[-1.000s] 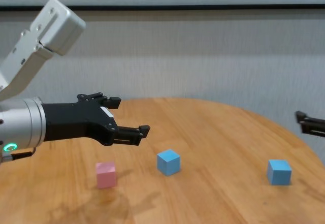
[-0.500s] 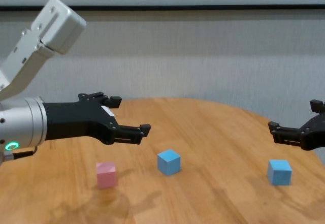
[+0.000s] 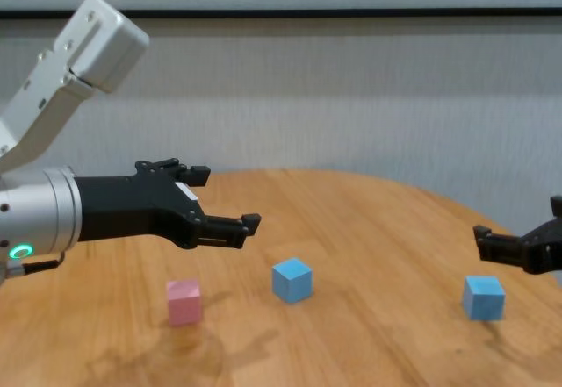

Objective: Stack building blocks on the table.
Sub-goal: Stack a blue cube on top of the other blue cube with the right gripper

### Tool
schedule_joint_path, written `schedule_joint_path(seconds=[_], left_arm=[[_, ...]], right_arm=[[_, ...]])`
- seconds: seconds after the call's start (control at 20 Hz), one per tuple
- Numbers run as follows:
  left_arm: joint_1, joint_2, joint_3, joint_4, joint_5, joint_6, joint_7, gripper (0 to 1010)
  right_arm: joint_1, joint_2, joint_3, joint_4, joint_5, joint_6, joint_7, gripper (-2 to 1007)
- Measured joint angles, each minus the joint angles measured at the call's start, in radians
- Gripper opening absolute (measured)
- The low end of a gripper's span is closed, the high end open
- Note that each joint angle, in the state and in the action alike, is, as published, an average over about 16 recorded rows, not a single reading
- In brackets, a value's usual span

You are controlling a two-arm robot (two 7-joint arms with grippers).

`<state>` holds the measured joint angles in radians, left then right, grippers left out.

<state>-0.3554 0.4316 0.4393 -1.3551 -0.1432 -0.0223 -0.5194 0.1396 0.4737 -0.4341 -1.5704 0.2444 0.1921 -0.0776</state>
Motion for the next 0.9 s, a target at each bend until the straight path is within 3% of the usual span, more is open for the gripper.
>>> schedule_joint_path(seconds=[0.45, 0.9], left_arm=[[-0.001, -0.001, 0.0, 0.001, -0.001, 0.001, 0.0, 1002], [-0.002, -0.001, 0.0, 0.002, -0.001, 0.001, 0.0, 1002]], right_arm=[[-0.027, -0.066, 0.032, 0.016, 0.024, 0.025, -0.008, 1005], [-0.034, -0.113, 0.053, 0.05, 0.037, 0.027, 0.006, 1005]])
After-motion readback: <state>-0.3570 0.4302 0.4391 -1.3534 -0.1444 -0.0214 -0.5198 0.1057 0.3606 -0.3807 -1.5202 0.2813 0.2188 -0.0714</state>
